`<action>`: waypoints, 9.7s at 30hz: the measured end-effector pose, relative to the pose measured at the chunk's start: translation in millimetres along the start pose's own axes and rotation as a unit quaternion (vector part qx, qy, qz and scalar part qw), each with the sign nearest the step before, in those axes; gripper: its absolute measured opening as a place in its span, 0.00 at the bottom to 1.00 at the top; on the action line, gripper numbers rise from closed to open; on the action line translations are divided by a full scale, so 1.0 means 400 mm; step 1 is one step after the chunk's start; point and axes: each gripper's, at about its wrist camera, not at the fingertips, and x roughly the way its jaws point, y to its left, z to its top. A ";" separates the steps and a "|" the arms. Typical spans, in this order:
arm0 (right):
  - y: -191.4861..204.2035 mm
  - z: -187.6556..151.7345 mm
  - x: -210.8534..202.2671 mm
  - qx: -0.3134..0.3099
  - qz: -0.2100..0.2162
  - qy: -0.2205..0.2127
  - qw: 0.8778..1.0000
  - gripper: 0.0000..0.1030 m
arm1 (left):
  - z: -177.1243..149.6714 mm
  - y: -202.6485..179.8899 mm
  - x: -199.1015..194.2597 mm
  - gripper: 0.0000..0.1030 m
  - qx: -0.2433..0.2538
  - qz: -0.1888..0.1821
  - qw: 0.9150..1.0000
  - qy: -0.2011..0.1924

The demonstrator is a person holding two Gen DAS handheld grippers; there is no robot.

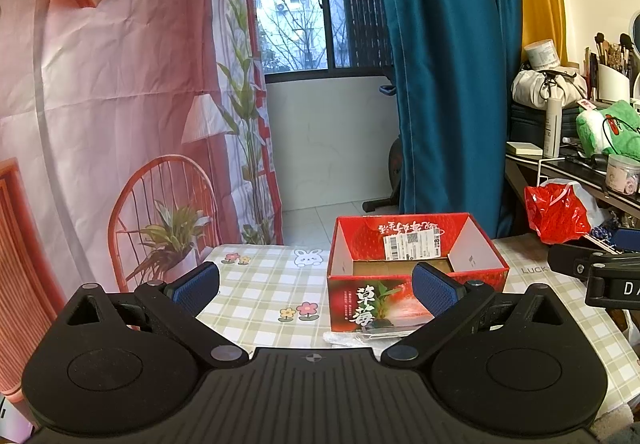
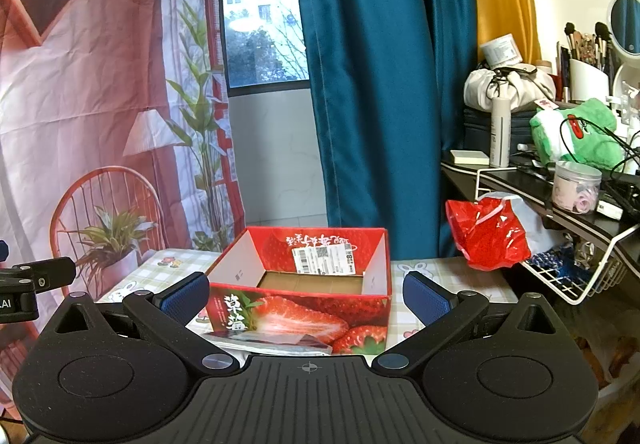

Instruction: Organize soft objects

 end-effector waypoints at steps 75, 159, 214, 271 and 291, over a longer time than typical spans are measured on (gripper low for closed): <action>-0.079 -0.281 0.258 0.010 0.018 0.148 0.989 0.65 | -0.274 0.038 0.402 0.71 -0.091 -0.168 0.971 0.147; -0.191 -0.003 0.456 0.011 0.068 0.040 0.997 0.10 | 0.043 -0.036 0.600 0.25 -0.049 -0.218 0.974 0.040; -0.106 -0.188 0.335 0.046 0.094 0.097 0.990 0.32 | -0.193 0.057 0.399 0.64 -0.068 -0.212 0.964 0.145; -0.017 -0.322 0.365 -0.016 0.145 0.216 0.965 0.21 | -0.373 0.060 0.456 0.33 -0.115 -0.267 0.923 0.252; -0.039 -0.334 0.356 0.004 0.145 0.216 0.966 0.15 | -0.375 0.153 0.548 0.53 -0.234 -0.198 0.918 0.252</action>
